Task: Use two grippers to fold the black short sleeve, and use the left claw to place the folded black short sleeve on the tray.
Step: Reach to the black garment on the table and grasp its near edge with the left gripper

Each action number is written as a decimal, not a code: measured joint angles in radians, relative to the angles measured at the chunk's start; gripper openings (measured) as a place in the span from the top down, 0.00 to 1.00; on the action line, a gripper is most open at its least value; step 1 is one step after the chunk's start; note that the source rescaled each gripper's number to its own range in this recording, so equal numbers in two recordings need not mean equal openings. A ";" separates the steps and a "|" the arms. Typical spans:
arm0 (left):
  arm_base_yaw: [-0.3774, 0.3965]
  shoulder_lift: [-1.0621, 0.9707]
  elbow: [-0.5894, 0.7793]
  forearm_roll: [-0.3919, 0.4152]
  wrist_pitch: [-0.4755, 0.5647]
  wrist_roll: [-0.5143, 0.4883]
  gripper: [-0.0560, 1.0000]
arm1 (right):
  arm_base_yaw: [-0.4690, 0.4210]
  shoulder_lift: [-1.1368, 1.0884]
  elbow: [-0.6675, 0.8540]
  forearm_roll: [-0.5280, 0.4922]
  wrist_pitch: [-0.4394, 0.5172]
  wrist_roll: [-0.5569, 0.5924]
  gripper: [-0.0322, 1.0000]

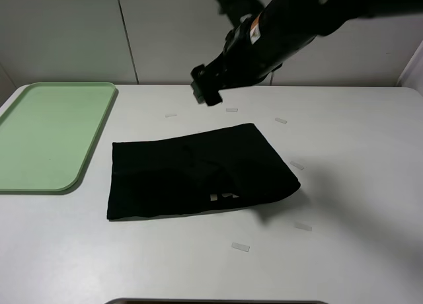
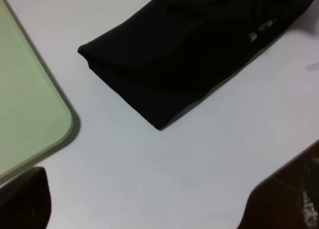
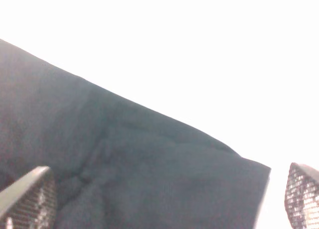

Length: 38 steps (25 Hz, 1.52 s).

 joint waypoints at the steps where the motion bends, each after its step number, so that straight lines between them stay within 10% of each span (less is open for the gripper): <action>1: 0.000 0.000 0.000 0.000 0.000 0.000 0.00 | -0.004 -0.045 0.000 -0.023 0.030 0.000 0.00; 7: 0.000 0.000 0.000 0.000 0.000 0.000 0.00 | -0.010 -0.322 0.012 -0.114 0.280 0.000 0.00; 24: 0.000 0.000 0.000 0.000 -0.001 0.000 0.00 | -0.038 -1.254 0.280 -0.188 0.539 0.049 0.00; 38: 0.000 0.000 0.000 0.000 -0.001 0.000 0.00 | -0.297 -1.489 0.464 0.073 0.609 -0.083 0.00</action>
